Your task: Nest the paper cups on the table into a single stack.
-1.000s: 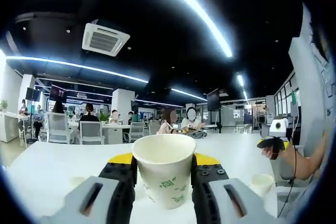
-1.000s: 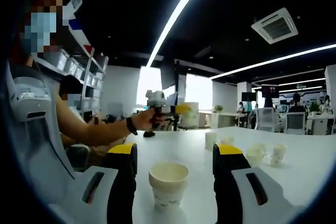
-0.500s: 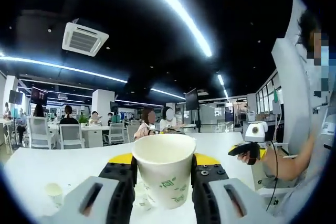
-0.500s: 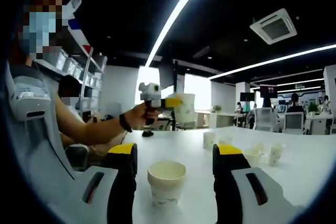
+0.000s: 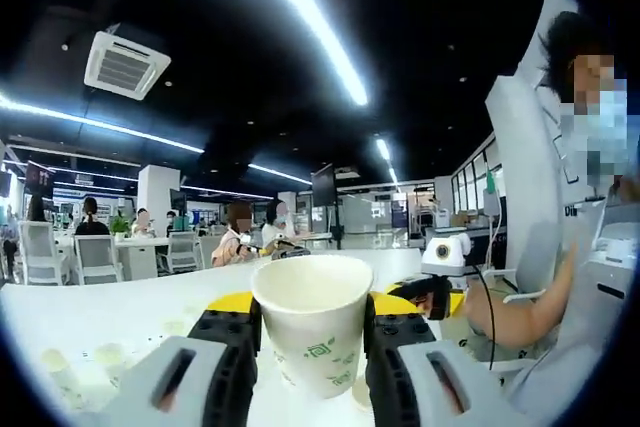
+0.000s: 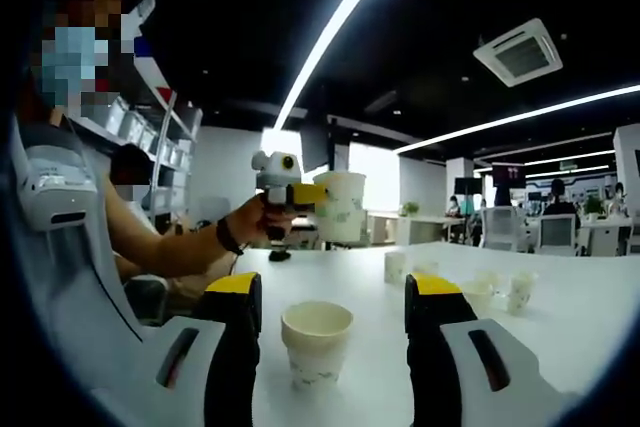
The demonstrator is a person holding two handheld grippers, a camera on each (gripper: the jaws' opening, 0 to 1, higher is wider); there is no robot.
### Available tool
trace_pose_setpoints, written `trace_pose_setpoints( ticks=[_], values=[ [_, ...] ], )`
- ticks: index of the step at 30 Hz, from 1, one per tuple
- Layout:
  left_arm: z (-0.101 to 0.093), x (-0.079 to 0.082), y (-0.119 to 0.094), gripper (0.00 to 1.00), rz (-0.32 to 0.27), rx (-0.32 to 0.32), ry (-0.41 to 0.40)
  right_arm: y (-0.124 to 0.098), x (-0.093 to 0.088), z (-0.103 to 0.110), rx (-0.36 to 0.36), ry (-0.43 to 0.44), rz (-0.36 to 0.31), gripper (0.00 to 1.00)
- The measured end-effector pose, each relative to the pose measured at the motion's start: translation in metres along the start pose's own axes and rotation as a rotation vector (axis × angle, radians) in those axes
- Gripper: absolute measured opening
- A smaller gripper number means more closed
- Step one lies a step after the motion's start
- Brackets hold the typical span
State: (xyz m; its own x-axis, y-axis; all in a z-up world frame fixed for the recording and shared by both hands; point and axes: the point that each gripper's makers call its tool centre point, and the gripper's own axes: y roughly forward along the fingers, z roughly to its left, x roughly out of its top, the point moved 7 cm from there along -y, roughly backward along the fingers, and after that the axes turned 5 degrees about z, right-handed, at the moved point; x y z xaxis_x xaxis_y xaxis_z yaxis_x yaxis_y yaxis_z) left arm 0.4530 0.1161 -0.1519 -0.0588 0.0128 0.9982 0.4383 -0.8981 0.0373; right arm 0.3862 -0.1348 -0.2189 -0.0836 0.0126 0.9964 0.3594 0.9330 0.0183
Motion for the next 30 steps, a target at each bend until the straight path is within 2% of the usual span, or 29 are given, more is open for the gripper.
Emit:
trace_pose_setpoints(
  ticks=[8,12,19,22,27,30],
  values=[
    [-0.012,-0.002,0.012,0.43,0.010,-0.037,0.004,-0.003,0.000,0.002,-0.006,0.003,-0.004,0.61],
    [-0.022,-0.003,0.014,0.43,-0.003,-0.072,-0.027,-0.010,0.004,0.003,-0.016,-0.003,-0.006,0.61],
    [-0.035,-0.005,0.016,0.43,0.005,-0.100,-0.023,-0.014,0.003,0.000,-0.021,-0.002,-0.012,0.61],
    [-0.037,-0.011,0.018,0.43,0.021,-0.101,-0.006,-0.015,0.003,-0.001,-0.020,0.002,-0.025,0.61],
    [-0.041,-0.025,0.022,0.44,0.026,-0.114,-0.041,-0.014,0.001,-0.002,-0.020,0.008,-0.019,0.61],
    [-0.047,-0.033,0.025,0.44,0.041,-0.123,-0.028,-0.015,0.004,-0.002,-0.018,0.003,-0.022,0.61]
  ],
)
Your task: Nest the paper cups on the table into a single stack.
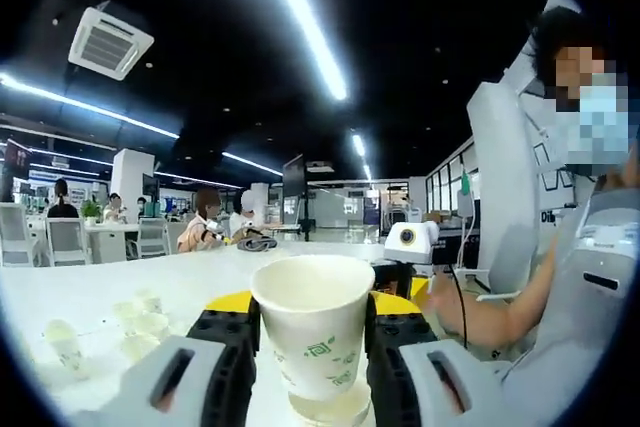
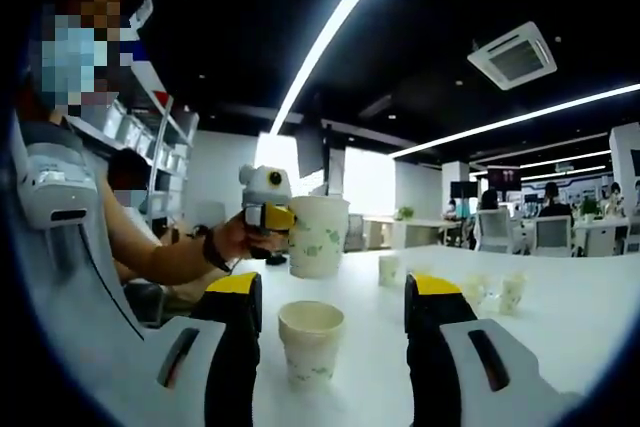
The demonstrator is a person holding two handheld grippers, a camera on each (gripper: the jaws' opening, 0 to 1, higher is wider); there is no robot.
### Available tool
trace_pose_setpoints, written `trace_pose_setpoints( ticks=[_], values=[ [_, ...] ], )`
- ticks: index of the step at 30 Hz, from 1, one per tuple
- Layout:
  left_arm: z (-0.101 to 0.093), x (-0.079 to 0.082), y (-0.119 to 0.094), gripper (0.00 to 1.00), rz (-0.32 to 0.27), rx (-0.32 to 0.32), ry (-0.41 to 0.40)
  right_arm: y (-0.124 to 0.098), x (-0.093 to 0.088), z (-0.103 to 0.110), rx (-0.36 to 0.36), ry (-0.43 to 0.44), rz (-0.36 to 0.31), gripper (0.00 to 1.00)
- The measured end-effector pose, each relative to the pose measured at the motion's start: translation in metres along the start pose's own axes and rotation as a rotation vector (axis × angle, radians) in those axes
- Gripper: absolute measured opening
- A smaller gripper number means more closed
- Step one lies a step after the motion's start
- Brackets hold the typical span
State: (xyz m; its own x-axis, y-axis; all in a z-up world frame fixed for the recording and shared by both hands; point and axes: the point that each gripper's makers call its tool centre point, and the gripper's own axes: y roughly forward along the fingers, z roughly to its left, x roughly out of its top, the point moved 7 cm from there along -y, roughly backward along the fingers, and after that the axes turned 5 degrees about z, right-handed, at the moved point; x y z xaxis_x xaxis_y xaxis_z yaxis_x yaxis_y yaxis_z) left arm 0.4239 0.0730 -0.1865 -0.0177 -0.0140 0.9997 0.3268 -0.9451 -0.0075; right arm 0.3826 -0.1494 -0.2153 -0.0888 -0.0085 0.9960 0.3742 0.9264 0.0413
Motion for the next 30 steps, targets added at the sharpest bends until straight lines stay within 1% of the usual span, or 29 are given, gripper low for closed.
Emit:
trace_pose_setpoints(
  ticks=[7,13,19,22,27,30],
  values=[
    [-0.003,-0.016,0.007,0.45,0.020,-0.009,-0.002,-0.003,0.001,0.003,0.000,-0.008,-0.006,0.61],
    [-0.005,-0.020,0.009,0.45,0.002,-0.025,-0.025,-0.003,-0.004,-0.001,-0.008,0.008,0.003,0.61],
    [-0.013,-0.024,0.008,0.45,-0.006,-0.040,-0.008,-0.002,-0.001,-0.001,-0.007,0.005,0.000,0.61],
    [-0.015,-0.029,0.008,0.45,0.009,-0.020,0.035,-0.003,-0.002,0.002,-0.008,0.005,-0.006,0.61],
    [-0.016,-0.035,0.010,0.46,0.009,-0.002,0.061,-0.002,-0.006,0.004,-0.011,0.010,-0.001,0.61],
    [-0.018,-0.038,0.013,0.46,0.018,-0.002,0.067,-0.003,-0.005,0.003,-0.012,0.014,-0.010,0.61]
  ],
)
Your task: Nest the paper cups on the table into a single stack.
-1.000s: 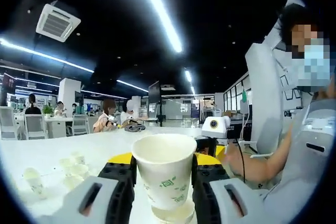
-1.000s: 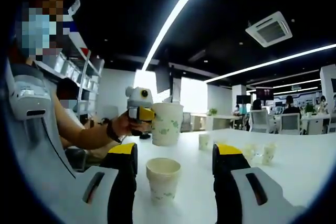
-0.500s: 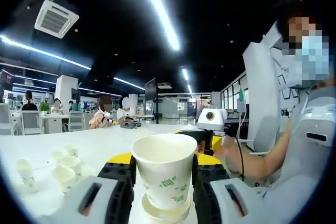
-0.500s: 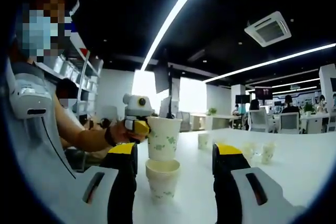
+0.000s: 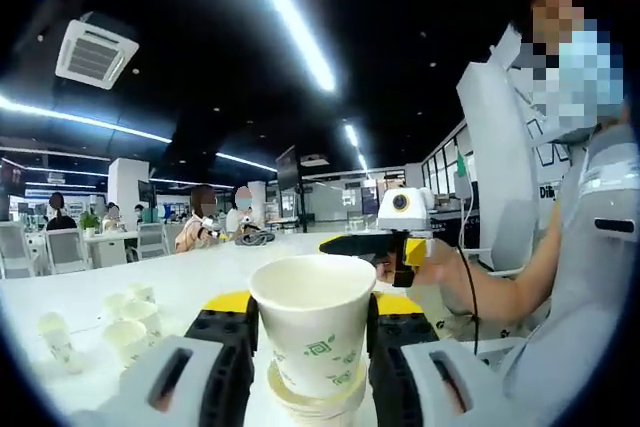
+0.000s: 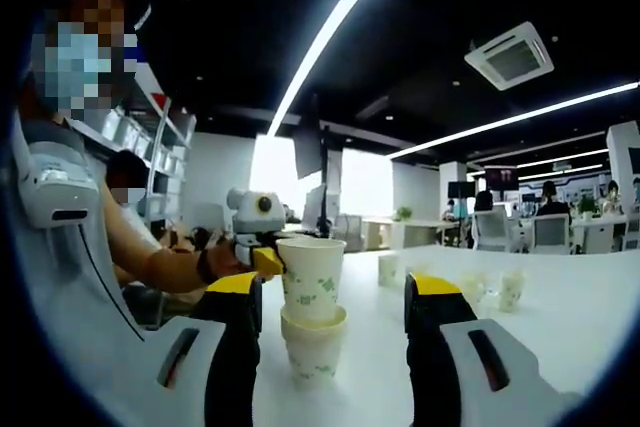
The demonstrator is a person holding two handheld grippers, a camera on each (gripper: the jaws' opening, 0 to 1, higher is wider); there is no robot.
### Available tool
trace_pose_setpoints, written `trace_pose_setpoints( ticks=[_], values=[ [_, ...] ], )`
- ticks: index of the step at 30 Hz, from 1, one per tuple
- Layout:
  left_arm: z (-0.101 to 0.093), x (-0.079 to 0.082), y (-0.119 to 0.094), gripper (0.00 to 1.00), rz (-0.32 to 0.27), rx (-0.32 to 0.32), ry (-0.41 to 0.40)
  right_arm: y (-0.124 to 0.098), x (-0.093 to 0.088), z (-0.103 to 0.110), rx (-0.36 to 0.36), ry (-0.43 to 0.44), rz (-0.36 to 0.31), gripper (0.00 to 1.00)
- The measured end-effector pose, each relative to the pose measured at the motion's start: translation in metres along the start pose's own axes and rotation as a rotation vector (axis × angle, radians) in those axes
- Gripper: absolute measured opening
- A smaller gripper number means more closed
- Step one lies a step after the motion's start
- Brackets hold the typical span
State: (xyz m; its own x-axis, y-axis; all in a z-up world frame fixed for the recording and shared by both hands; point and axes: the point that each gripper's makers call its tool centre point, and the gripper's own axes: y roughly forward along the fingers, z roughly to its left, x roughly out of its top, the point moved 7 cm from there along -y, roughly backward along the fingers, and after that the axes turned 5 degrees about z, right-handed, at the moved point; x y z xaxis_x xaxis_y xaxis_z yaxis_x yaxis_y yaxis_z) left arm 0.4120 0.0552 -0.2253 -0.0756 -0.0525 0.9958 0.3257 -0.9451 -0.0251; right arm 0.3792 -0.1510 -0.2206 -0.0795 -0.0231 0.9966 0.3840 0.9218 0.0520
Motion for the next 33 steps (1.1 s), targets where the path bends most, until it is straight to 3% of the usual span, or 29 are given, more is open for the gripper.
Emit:
trace_pose_setpoints(
  ticks=[11,16,28,33],
  values=[
    [-0.007,-0.019,0.008,0.46,0.062,0.025,0.065,0.000,-0.007,-0.002,0.004,0.014,0.004,0.61],
    [-0.005,-0.024,0.009,0.49,0.066,0.030,0.029,-0.006,-0.008,0.002,-0.005,0.014,0.002,0.61],
    [0.002,-0.032,0.005,0.72,0.074,0.058,-0.012,-0.008,-0.013,-0.002,-0.016,0.027,-0.005,0.61],
    [0.001,-0.033,-0.003,0.72,0.049,0.076,-0.050,-0.007,-0.019,-0.003,-0.023,0.038,0.008,0.61]
  ],
)
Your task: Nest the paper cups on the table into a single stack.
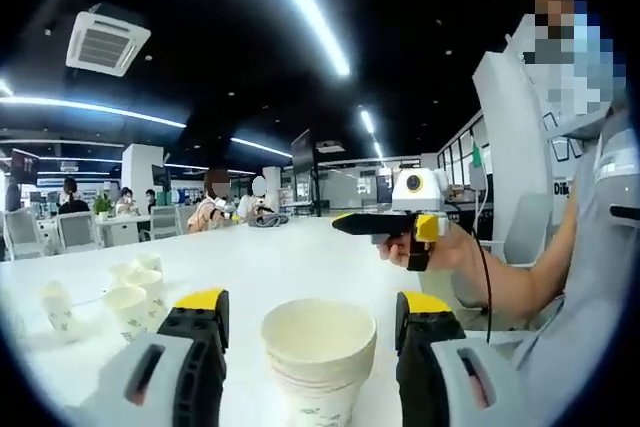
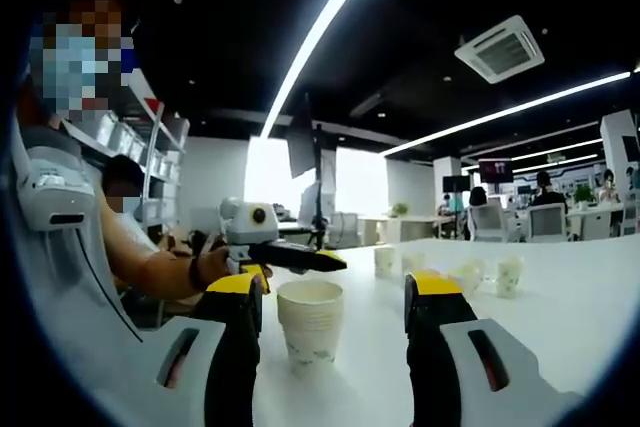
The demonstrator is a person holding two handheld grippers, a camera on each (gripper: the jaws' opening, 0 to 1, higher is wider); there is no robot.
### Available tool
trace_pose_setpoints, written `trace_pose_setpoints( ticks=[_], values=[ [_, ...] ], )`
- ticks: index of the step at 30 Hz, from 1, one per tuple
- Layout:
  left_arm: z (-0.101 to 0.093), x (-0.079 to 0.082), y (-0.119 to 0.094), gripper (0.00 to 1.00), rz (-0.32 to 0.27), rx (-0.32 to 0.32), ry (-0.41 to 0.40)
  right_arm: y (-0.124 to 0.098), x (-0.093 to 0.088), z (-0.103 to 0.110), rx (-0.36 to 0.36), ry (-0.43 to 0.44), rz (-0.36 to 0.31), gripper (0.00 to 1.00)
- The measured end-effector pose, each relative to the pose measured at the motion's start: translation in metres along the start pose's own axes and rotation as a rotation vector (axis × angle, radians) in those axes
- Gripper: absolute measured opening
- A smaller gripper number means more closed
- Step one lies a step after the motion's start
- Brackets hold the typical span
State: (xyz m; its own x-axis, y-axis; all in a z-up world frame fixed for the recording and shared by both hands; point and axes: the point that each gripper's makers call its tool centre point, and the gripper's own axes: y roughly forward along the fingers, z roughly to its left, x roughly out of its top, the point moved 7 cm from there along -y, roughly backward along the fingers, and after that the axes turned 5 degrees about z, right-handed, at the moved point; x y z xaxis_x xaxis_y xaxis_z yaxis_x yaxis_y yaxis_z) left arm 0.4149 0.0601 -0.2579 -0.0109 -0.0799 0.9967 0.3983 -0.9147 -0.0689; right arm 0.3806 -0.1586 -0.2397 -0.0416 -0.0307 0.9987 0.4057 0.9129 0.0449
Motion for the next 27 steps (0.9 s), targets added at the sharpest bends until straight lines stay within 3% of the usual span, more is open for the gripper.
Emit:
trace_pose_setpoints(
  ticks=[9,14,18,27],
  values=[
    [0.001,-0.001,-0.016,0.72,-0.038,0.056,-0.051,0.003,-0.004,-0.014,-0.043,0.022,0.007,0.62],
    [-0.013,-0.012,-0.016,0.72,0.001,0.055,-0.036,0.002,-0.004,-0.016,-0.069,0.035,-0.008,0.63],
    [-0.014,-0.015,-0.021,0.72,0.005,0.110,0.001,0.004,-0.004,-0.022,-0.107,0.019,0.029,0.63],
    [-0.023,0.003,-0.033,0.76,-0.049,0.120,0.031,0.016,0.004,-0.041,-0.152,-0.023,0.077,0.64]
  ],
)
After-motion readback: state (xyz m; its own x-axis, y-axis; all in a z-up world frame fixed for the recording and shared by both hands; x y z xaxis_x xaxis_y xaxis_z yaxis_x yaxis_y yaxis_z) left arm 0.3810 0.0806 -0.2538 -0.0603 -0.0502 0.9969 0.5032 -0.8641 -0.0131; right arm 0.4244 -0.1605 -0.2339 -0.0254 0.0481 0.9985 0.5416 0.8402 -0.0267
